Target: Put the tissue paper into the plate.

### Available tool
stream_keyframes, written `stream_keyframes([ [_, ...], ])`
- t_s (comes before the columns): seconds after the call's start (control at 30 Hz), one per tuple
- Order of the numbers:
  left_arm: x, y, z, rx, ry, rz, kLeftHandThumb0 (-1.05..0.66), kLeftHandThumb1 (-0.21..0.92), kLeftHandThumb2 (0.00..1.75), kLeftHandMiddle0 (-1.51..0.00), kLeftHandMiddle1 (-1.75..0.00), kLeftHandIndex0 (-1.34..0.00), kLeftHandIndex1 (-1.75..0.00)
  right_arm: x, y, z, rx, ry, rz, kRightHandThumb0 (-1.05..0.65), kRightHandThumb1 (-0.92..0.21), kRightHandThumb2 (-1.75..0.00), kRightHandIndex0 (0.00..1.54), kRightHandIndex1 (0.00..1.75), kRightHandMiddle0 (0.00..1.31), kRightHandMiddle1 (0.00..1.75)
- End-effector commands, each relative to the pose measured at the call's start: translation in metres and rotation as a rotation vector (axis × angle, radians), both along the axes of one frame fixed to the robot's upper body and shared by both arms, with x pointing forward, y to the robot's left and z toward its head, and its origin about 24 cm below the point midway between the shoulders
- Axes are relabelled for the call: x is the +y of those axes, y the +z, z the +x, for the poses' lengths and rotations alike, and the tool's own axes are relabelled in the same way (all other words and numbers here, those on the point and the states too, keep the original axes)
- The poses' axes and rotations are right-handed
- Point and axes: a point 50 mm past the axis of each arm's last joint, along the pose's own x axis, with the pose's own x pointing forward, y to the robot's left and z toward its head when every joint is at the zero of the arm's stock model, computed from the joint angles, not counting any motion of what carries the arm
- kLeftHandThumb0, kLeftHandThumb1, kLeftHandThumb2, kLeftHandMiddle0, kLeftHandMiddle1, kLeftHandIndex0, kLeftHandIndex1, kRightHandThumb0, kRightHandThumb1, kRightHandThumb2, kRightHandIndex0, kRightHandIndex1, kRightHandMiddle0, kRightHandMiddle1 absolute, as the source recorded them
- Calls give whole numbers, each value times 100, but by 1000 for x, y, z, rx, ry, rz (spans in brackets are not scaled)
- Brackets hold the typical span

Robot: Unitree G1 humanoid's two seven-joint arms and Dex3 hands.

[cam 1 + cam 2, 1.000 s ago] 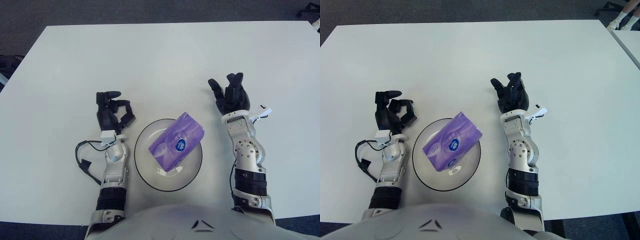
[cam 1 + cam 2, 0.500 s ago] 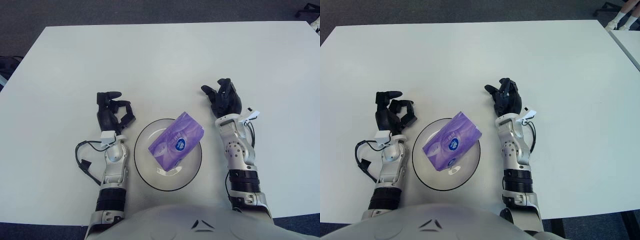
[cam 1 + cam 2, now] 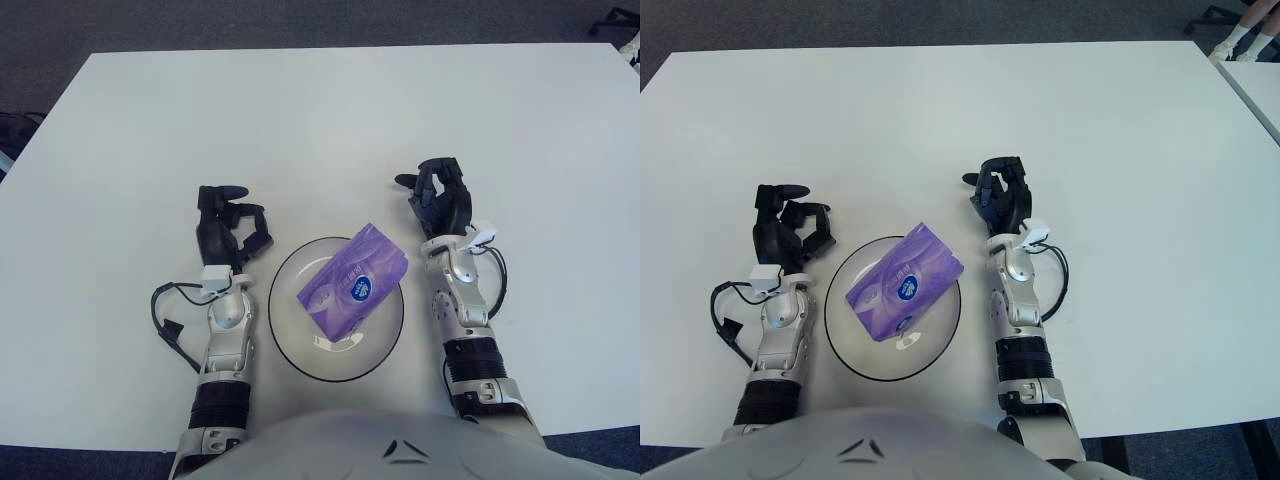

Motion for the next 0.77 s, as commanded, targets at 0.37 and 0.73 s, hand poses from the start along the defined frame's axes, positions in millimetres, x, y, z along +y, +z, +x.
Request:
stream_keyframes([
  [0.37, 6, -33, -28, 191, 10, -4, -1, 46, 107, -60, -148, -36, -175, 1, -42, -10, 155, -15, -154, -40, -57, -101, 63, 138, 42, 175],
  [0.73, 7, -27, -27, 186, 12, 32, -1, 47, 105, -62, -144, -35, -175, 4, -46, -11, 154, -10, -179, -42, -50, -110, 69, 143, 46, 175],
])
